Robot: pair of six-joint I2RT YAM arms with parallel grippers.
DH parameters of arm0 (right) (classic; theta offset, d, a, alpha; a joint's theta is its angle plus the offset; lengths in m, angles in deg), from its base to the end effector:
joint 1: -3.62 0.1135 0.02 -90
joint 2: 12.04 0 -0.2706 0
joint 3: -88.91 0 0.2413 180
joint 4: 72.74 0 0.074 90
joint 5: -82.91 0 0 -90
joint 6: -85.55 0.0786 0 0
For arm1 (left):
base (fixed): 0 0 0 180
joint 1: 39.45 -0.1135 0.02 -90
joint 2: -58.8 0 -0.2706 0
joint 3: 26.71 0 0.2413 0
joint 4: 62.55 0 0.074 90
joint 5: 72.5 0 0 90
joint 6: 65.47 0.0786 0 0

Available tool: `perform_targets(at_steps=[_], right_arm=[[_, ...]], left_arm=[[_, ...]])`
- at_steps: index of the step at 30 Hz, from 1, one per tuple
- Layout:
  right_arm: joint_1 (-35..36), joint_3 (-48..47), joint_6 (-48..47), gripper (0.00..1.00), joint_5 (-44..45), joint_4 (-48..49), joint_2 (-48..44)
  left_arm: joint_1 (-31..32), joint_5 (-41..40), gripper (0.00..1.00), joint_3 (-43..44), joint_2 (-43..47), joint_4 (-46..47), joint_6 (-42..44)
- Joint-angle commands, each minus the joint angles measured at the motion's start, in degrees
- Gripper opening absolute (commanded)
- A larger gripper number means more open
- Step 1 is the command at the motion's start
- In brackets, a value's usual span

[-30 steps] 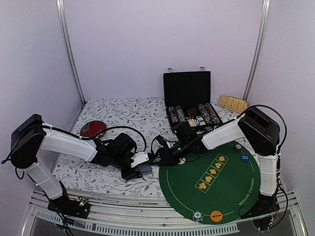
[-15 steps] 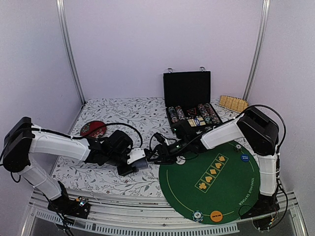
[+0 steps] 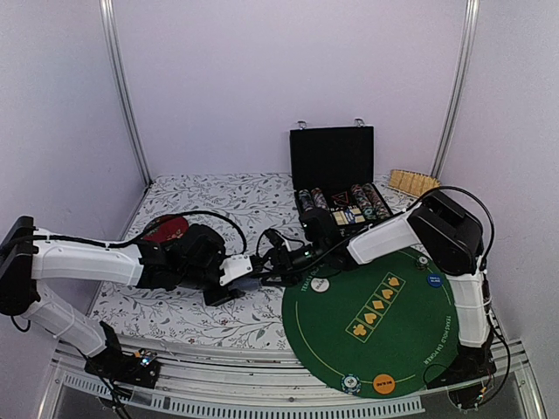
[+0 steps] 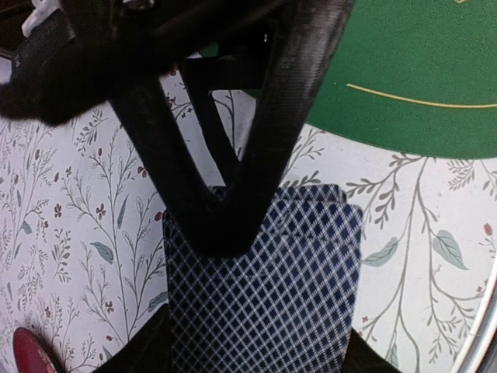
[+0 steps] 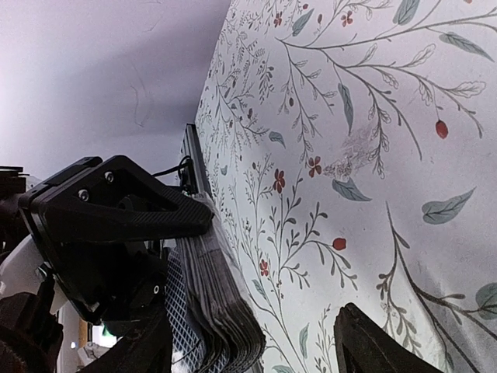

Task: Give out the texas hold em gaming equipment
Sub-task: Pass from the left arm to the right

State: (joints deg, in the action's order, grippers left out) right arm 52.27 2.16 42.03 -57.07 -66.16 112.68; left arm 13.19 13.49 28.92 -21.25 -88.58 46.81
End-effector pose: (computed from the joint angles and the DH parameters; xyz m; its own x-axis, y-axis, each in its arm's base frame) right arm 0.2658 0.3931 0.1226 -0.9002 -0.3170 -0.2986 -0.3803 0.2381 0.8937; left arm 0.1803 -0.2272 0.1628 -0.1426 0.8100 -0.5688 0.8861 0.3605 0.2913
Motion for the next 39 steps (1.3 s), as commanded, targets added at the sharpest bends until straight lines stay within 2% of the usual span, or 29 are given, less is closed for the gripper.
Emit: perform_targets(at_steps=[1,6,8,12,19,20,21,22,24,26,34,39], right_arm=[[0.5,-2.2,2.4,0.73,-2.6,3.5,3.0],[0.9,-3.8,3.3,0.71,-3.6,4.2,4.2],[1.1,-4.0,3.7,0.66,-4.2,5.0,4.5],[1.4,-4.0,5.0,0.50,-5.6,6.6,4.7],[1.5,-3.1,6.0,0.05,-8.1,7.7,3.9],[1.6,-3.0,5.8,0.03,-8.4,7.6,3.2],[1.5,-2.7,5.5,0.02,-8.7,7.6,2.6],[1.6,-2.5,5.0,0.02,-9.1,7.5,1.9],[1.6,-1.5,4.5,0.02,-9.4,7.6,0.2],[1.5,-0.3,4.2,0.02,-9.4,7.7,-1.6],[1.5,2.0,4.3,0.02,-9.1,7.8,-6.2],[1.6,2.0,5.3,0.02,-8.9,8.4,-6.8]], left_arm=[[0.4,-0.8,0.57,-0.5,1.0,0.6,0.5],[0.4,-0.9,0.57,-0.4,0.9,0.8,0.5],[0.4,-0.5,0.57,-0.5,1.0,0.9,0.4],[0.4,-0.7,0.57,-0.5,0.6,0.9,0.4],[0.4,-1.4,0.57,-0.5,0.8,1.1,0.6],[0.4,-1.6,0.57,-0.5,0.9,1.1,0.6],[0.4,-1.6,0.59,-0.5,1.2,1.1,0.5],[0.4,-1.6,0.65,-0.6,1.6,1.1,0.3],[0.4,-1.3,0.83,-1.3,3.3,1.5,0.2],[0.4,-1.5,0.91,-2.6,5.3,2.9,0.6],[0.4,2.8,0.90,-7.6,13.7,7.7,2.5],[0.5,-0.1,0.91,-7.7,13.3,10.0,2.3]])
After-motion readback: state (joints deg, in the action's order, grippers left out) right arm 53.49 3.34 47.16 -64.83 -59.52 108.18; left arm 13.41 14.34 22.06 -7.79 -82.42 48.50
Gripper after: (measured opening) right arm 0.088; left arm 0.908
